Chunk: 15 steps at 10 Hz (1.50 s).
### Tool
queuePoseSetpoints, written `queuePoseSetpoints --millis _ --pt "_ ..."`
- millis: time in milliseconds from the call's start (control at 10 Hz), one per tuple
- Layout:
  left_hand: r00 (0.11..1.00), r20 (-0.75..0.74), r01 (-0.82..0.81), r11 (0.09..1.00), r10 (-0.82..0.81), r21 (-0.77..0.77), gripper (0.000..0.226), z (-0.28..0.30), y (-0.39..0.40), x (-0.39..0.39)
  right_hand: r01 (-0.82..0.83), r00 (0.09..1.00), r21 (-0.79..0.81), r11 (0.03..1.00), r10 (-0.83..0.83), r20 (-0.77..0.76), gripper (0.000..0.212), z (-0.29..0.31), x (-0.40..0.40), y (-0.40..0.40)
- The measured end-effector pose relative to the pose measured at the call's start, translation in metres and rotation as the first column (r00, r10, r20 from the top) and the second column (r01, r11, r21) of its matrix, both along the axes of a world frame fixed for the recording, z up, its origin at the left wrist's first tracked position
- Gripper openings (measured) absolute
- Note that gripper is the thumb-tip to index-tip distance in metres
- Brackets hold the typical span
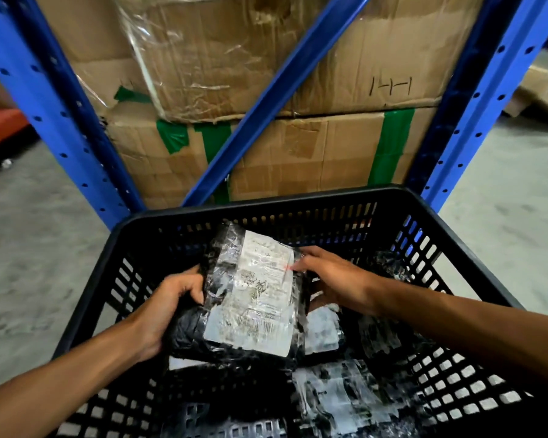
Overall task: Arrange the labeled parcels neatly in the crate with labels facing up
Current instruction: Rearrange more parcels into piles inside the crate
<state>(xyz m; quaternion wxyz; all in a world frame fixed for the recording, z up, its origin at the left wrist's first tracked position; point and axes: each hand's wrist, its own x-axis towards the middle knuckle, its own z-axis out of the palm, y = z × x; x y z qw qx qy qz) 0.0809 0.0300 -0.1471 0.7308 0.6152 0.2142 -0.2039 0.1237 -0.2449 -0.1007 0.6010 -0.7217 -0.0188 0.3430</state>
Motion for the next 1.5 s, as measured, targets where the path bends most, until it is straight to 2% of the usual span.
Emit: queuePoseSetpoints --millis 100,200,300,400,500,600,700,800,900,1000,1100,1200,1300,1400,1500 --pt "0.995 0.075 0.05 0.974 -0.068 0.22 0.128 0.038 -0.023 -0.007 0.02 0.993 -0.067 0.998 -0.012 0.12 0.056 0.003 -0.001 0.005" --pt "0.995 0.047 -0.098 0.957 0.088 0.272 0.115 0.055 -0.03 -0.015 0.078 0.975 -0.059 0.995 -0.063 0.213 0.063 0.003 0.003 0.009" --pt "1.0 -0.022 0.029 0.924 -0.022 0.382 0.093 0.057 -0.031 -0.024 0.049 0.975 -0.058 0.997 -0.035 0.22 0.061 0.0 0.005 0.024" --pt "0.994 -0.093 -0.004 0.876 0.055 0.482 0.064 0.058 -0.026 -0.026 0.016 0.969 -0.135 0.991 0.018 0.245 0.052 -0.009 0.005 0.053" --pt "0.985 -0.146 -0.011 0.869 0.096 0.494 0.065 0.058 -0.008 -0.027 -0.02 0.962 -0.178 0.984 0.068 0.265 0.056 -0.018 0.008 0.077" --pt "0.99 -0.074 -0.064 0.855 0.118 0.514 0.047 0.066 0.005 -0.025 -0.117 0.982 -0.122 0.986 0.133 0.135 0.052 -0.004 0.014 0.084" --pt "0.998 0.025 -0.056 0.802 0.051 0.594 0.03 0.082 0.005 -0.021 -0.346 0.904 -0.326 0.88 0.406 0.136 0.048 0.027 0.03 0.066" --pt "0.982 0.057 0.09 0.703 -0.182 0.706 0.032 0.103 -0.011 -0.015 -0.398 0.855 -0.316 0.861 0.473 0.213 0.063 0.054 0.035 0.053" --pt "0.911 -0.001 0.266 0.588 -0.412 0.764 0.066 0.116 -0.036 -0.007 -0.508 0.76 -0.345 0.789 0.599 0.252 0.059 0.066 0.017 0.052" --pt "0.92 0.036 0.236 0.623 -0.39 0.746 0.058 0.118 -0.046 0.001 -0.457 0.769 -0.376 0.806 0.571 0.289 0.036 0.061 0.006 0.042" --pt "0.982 0.046 0.078 0.621 -0.182 0.78 0.058 0.111 -0.04 -0.002 -0.256 0.914 -0.244 0.935 0.316 0.255 0.02 0.051 0.002 0.021" --pt "0.963 -0.253 0.236 0.742 -0.092 0.628 0.08 0.105 -0.04 -0.02 0.063 0.993 -0.023 0.998 -0.061 0.097 0.033 0.031 -0.01 0.008" --pt "0.935 -0.315 0.279 0.888 -0.163 0.365 0.055 0.096 -0.044 -0.031 0.151 0.986 0.11 0.982 -0.142 -0.084 0.052 0.012 -0.031 0.019" --pt "0.977 -0.2 0.182 0.766 -0.072 0.617 0.062 0.084 -0.03 -0.022 0.051 0.999 0.07 0.996 -0.049 -0.022 0.038 0.003 -0.04 0.039" --pt "0.969 -0.181 0.245 0.622 -0.166 0.744 0.074 0.082 -0.009 -0.015 -0.166 0.98 -0.16 0.973 0.181 0.088 0.024 -0.003 -0.043 0.06"
